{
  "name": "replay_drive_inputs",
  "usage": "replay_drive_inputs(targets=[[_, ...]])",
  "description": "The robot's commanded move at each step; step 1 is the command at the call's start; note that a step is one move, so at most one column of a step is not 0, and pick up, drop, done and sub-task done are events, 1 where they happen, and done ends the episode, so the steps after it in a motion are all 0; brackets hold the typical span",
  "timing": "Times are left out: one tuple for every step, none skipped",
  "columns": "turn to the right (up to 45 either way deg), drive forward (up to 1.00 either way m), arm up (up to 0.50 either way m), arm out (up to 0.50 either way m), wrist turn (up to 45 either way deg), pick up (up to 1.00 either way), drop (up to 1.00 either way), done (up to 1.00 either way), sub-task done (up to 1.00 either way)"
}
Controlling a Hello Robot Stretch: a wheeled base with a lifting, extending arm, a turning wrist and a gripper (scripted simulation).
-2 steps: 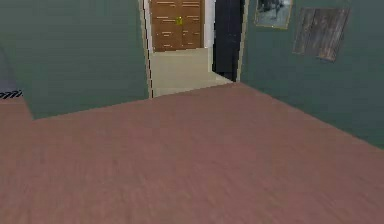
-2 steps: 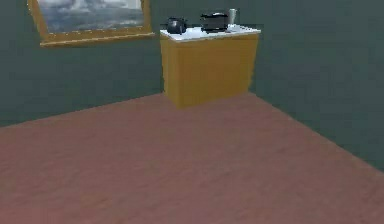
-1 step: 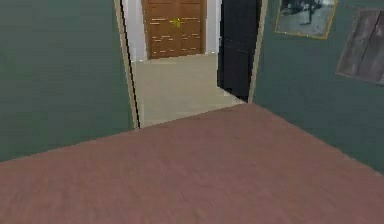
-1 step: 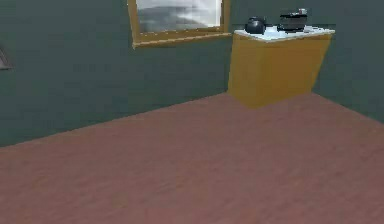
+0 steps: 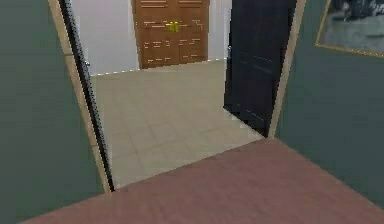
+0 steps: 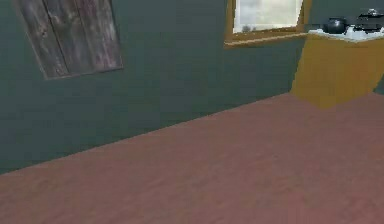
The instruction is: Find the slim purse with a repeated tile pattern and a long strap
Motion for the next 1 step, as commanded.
replay_drive_inputs(targets=[[0.0,1.00,0.00,0.00,0.0,0.00,0.00,0.00,0.00]])
